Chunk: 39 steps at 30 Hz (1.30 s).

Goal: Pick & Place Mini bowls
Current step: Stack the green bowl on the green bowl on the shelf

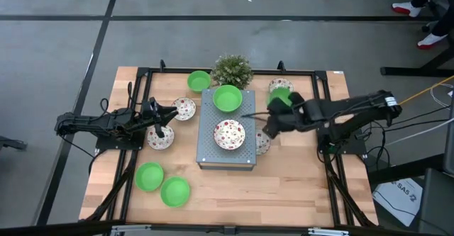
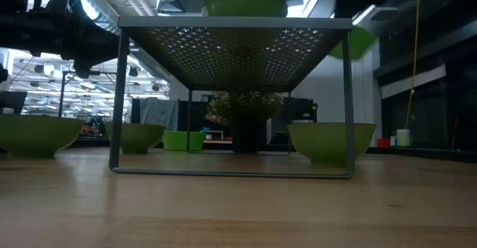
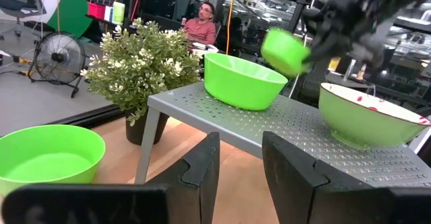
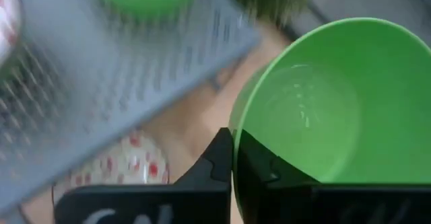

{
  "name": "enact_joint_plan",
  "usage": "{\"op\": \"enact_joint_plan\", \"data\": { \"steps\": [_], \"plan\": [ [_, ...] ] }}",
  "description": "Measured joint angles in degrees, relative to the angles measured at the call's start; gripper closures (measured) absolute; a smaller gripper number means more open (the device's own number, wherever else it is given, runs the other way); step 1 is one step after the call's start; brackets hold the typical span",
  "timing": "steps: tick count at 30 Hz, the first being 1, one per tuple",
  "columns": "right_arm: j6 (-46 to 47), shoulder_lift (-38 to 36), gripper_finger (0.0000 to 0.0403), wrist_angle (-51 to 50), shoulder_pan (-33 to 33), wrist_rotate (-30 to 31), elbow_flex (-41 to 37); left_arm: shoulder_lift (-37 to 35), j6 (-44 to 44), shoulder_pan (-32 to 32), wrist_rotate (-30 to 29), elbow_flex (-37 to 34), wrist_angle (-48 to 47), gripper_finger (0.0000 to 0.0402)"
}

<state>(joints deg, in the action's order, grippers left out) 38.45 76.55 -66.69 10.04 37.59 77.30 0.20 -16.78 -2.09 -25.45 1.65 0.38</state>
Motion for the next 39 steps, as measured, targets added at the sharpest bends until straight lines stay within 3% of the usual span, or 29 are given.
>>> {"op": "enact_joint_plan", "data": {
  "steps": [6, 11, 14, 22, 32, 39],
  "plan": [
    [-20.68, 0.0, 0.0399, 10.99, -3.47, -0.64, 6.34, 0.0, 0.0, 0.0, 0.0, 0.0, 0.0, 0.0295],
    [-40.99, 0.18, 0.0396, 26.38, -5.9, -12.12, 6.98, 0.0, -0.02, -0.02, 0.0, 0.0, 0.0, 0.0295],
    [-48.27, 0.74, 0.0396, 30.41, -7.12, -18.61, 7.03, 0.0, 0.0, -0.02, 0.0, 0.0, 0.0, 0.0295],
    [-56.95, 5.0, 0.0394, 30.18, -10.45, -27.09, 7.03, 0.0, -0.02, 0.0, 0.0, 0.0, 0.0, 0.0295],
    [-61.66, 12.62, 0.0394, 31.27, -13.9, -27.2, 7.03, -0.01, -0.01, -0.01, 0.0, 0.0, 0.0, 0.0295],
    [-61.55, 14.01, 0.0389, 31.67, -15.17, -27.13, 7.03, 0.0, 0.0, -0.02, 0.0, 0.0, 0.0, 0.0295]
  ]
}}
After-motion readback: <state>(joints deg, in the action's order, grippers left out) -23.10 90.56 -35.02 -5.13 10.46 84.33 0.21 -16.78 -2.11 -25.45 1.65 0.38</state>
